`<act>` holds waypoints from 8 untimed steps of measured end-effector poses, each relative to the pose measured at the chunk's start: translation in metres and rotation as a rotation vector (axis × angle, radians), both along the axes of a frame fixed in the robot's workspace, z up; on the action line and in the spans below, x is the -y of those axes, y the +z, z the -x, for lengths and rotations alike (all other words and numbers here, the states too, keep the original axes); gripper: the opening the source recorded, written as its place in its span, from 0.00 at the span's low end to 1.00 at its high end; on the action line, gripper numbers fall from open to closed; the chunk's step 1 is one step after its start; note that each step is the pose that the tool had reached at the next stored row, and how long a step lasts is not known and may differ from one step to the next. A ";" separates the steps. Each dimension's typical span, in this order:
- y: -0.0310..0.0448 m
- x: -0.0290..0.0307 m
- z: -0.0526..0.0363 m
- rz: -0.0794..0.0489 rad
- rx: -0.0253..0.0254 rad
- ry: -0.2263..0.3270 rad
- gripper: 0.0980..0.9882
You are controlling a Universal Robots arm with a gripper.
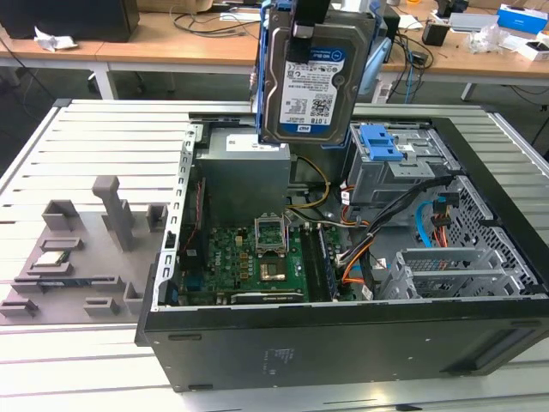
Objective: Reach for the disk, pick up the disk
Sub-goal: 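Pick up the disk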
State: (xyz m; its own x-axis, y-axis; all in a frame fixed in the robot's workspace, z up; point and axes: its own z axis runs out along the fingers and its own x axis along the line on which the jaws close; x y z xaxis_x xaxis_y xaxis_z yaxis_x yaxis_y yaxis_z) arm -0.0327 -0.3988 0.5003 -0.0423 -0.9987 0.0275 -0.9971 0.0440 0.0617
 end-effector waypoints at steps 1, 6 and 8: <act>-0.0001 0.0008 0.0001 0.000 0.0000 0.000 0.30; -0.0001 0.0025 0.0001 0.000 0.0001 0.000 0.30; -0.0001 0.0031 0.0000 0.000 0.0000 0.000 0.30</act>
State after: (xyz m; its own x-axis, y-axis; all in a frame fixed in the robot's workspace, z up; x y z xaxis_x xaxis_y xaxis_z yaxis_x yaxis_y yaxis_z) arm -0.0328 -0.4019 0.5002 -0.0424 -0.9987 0.0274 -0.9971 0.0440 0.0617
